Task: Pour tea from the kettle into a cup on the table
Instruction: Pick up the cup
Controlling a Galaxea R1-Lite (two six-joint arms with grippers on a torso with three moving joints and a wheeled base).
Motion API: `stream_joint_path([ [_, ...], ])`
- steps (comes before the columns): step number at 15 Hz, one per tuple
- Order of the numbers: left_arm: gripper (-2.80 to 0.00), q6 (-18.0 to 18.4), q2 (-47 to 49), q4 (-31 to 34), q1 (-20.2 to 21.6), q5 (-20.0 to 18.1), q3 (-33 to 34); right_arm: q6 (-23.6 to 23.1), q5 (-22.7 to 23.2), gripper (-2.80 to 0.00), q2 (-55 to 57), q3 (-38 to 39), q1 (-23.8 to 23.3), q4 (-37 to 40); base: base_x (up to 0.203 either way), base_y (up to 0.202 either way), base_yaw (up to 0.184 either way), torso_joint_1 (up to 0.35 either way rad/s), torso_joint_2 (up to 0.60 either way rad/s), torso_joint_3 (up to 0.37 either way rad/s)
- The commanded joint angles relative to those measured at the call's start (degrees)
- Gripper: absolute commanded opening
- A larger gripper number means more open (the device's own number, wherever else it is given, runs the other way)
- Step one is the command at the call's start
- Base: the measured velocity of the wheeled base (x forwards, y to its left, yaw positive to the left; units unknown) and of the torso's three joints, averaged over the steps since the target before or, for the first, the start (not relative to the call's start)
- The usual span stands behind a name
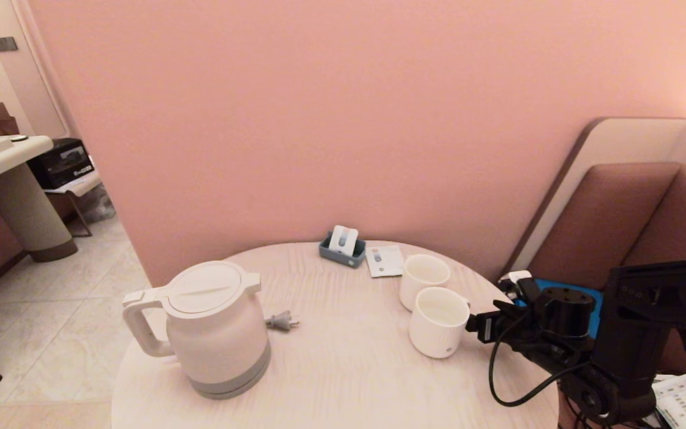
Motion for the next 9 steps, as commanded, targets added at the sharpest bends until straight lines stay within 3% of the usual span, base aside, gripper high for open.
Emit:
stream_joint_path([
  [1,-2.8,0.0,0.0,0.0,0.0,0.0,0.0,0.0,0.1,0.0,0.2,0.0,0.0,-0.6,0.0,0.0,0.0,0.0,0.0,0.0],
  [9,-2.8,0.0,0.0,0.0,0.0,0.0,0.0,-0.1,0.1,0.0,0.3,0.0,0.0,-1.7,0.0,0.0,0.0,0.0,0.0,0.0],
])
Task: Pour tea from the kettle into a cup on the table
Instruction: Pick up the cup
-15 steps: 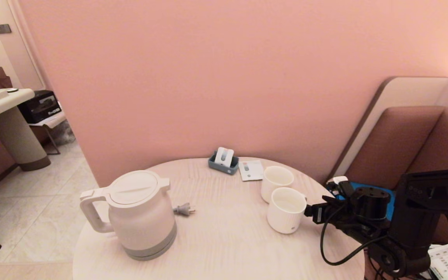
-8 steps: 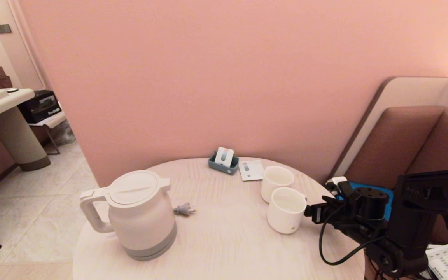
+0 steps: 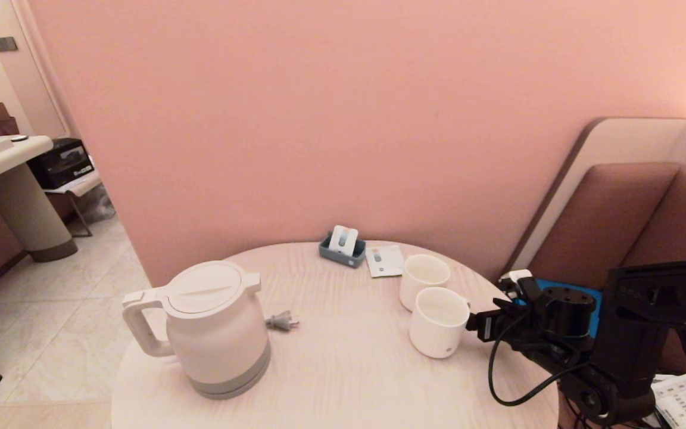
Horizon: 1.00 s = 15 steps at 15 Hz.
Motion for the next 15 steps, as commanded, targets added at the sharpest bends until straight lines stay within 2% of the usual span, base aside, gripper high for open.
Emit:
stream_joint_path([
  [1,-2.8,0.0,0.0,0.0,0.0,0.0,0.0,0.0,0.1,0.0,0.0,0.0,0.0,-0.5,0.0,0.0,0.0,0.0,0.0,0.0],
  [3,-2.8,0.0,0.0,0.0,0.0,0.0,0.0,0.0,0.1,0.0,0.0,0.0,0.0,-0.8,0.0,0.0,0.0,0.0,0.0,0.0],
  [4,-2.8,0.0,0.0,0.0,0.0,0.0,0.0,-0.2,0.0,-2.8,0.1,0.2,0.0,-0.8,0.0,0.0,0.0,0.0,0.0,0.0],
  [15,-2.8,0.0,0.0,0.0,0.0,0.0,0.0,-1.1,0.1,-2.8,0.2,0.3,0.0,-0.8,0.0,0.0,0.0,0.0,0.0,0.0],
])
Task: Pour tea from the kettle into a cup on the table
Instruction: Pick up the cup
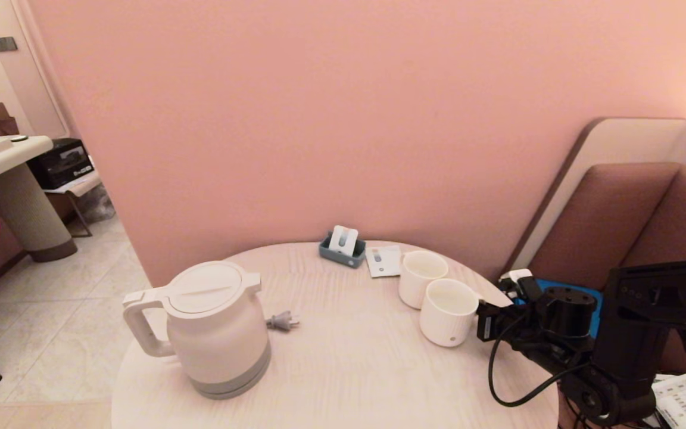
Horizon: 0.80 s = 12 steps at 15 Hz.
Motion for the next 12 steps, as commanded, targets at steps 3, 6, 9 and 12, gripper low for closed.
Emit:
stream_joint_path([
  [3,-2.8,0.0,0.0,0.0,0.0,0.0,0.0,-0.1,0.1,-2.8,0.2,0.5,0.0,-0.5,0.0,0.0,0.0,0.0,0.0,0.0],
  [6,-2.8,0.0,0.0,0.0,0.0,0.0,0.0,0.0,0.3,-2.8,-0.3,4.7,0.0,-2.0,0.0,0.0,0.0,0.0,0.0,0.0],
  [9,-2.8,0.0,0.0,0.0,0.0,0.0,0.0,0.7,0.6,-2.8,-3.4,8.0,-0.6,-2.3,0.0,0.0,0.0,0.0,0.0,0.0],
  [12,-2.8,0.0,0.0,0.0,0.0,0.0,0.0,0.7,0.7,-2.8,-4.2,8.5,-1.0,-2.3,0.0,0.0,0.0,0.0,0.0,0.0],
])
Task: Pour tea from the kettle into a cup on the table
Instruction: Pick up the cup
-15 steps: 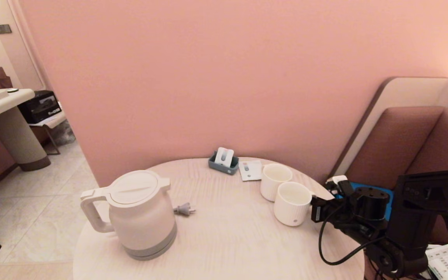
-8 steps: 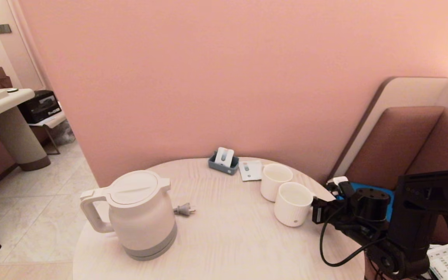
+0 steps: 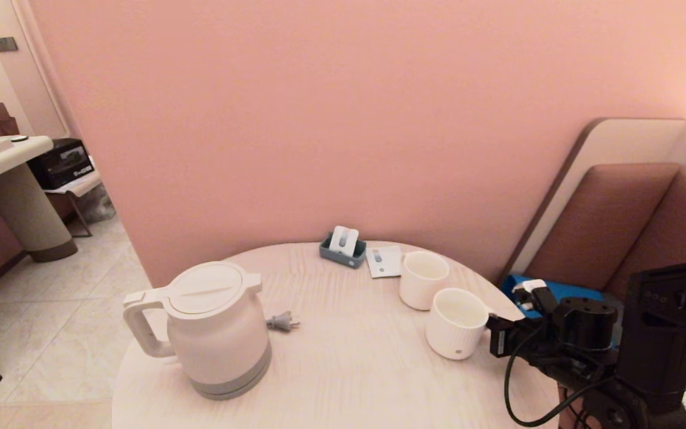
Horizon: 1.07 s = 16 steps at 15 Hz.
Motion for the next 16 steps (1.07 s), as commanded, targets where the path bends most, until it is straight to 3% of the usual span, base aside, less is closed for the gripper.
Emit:
stream_joint_path([
  [1,-2.8,0.0,0.0,0.0,0.0,0.0,0.0,0.1,0.0,-2.8,-0.7,0.1,-0.1,-2.7,0.0,0.0,0.0,0.0,0.0,0.0],
  [16,-2.8,0.0,0.0,0.0,0.0,0.0,0.0,1.7,-0.1,-2.8,-3.3,-1.0,-1.7,-2.7,0.0,0.0,0.0,0.0,0.0,0.0],
])
